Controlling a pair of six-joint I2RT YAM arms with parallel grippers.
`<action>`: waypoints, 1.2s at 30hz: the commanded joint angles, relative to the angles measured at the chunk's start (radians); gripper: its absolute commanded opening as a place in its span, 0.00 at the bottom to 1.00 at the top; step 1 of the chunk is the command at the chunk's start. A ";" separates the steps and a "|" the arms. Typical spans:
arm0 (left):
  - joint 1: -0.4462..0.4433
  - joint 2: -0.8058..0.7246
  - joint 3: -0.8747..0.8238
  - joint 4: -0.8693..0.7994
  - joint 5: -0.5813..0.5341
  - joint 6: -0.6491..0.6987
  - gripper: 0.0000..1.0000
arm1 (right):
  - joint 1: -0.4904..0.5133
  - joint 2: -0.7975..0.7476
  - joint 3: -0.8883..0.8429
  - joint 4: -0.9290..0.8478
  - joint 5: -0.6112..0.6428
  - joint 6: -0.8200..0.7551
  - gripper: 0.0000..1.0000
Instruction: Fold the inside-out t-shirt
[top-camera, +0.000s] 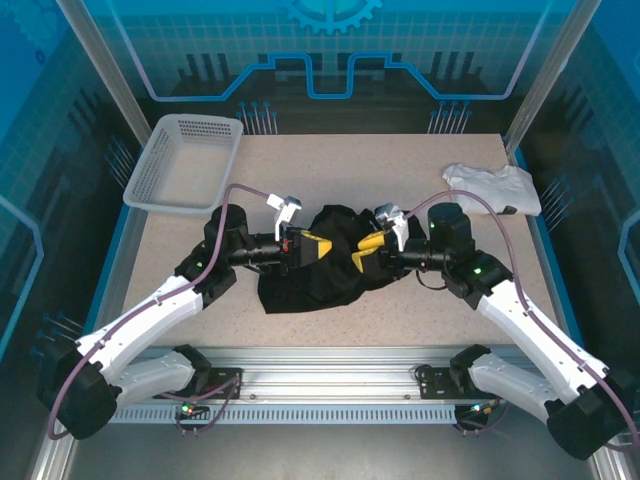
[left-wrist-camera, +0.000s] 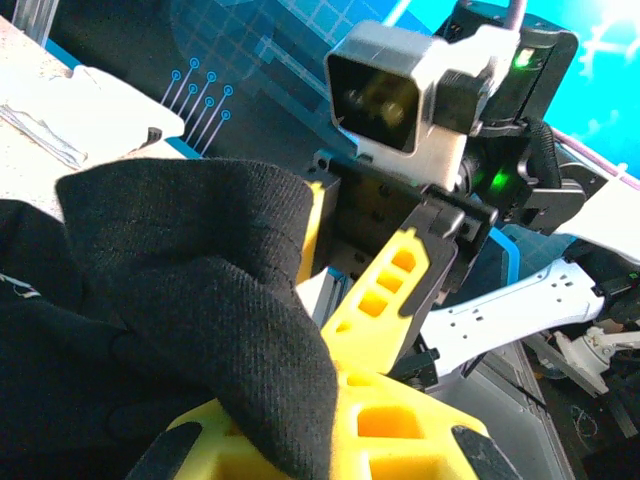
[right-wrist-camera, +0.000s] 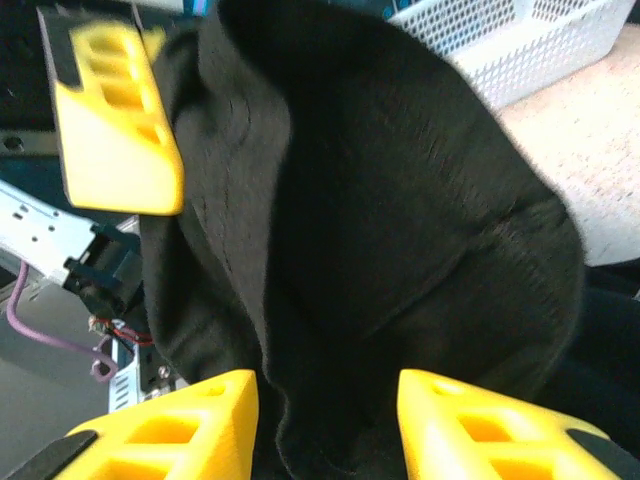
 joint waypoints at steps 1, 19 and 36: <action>0.005 0.000 0.010 0.023 0.019 -0.009 0.00 | 0.037 0.026 -0.005 0.071 -0.034 -0.013 0.43; 0.013 0.020 0.048 -0.229 -0.270 0.105 0.10 | 0.099 0.024 0.039 0.048 -0.116 -0.054 0.00; -0.036 -0.204 -0.022 -0.398 -0.556 0.222 0.63 | 0.122 0.164 0.216 -0.078 -0.093 -0.075 0.02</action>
